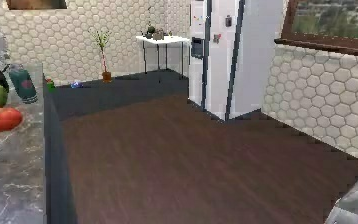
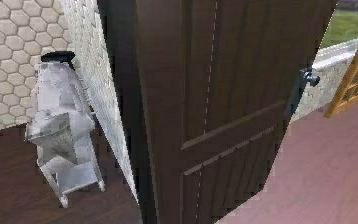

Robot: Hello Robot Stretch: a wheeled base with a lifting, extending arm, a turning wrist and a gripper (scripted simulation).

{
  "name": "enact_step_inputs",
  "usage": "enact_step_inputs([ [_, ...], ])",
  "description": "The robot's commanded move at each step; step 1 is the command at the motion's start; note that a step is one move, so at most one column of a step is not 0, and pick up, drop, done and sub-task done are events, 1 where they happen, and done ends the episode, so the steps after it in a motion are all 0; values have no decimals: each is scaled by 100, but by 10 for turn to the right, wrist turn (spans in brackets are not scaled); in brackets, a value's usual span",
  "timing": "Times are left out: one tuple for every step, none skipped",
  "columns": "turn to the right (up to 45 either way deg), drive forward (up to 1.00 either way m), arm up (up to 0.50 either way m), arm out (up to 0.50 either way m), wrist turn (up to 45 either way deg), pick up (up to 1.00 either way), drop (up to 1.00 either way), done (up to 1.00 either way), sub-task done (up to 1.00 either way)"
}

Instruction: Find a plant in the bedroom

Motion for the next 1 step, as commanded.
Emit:
enact_step_inputs([
  [180, 0, 0, 0, 0, 0, 0, 0, 0],
])
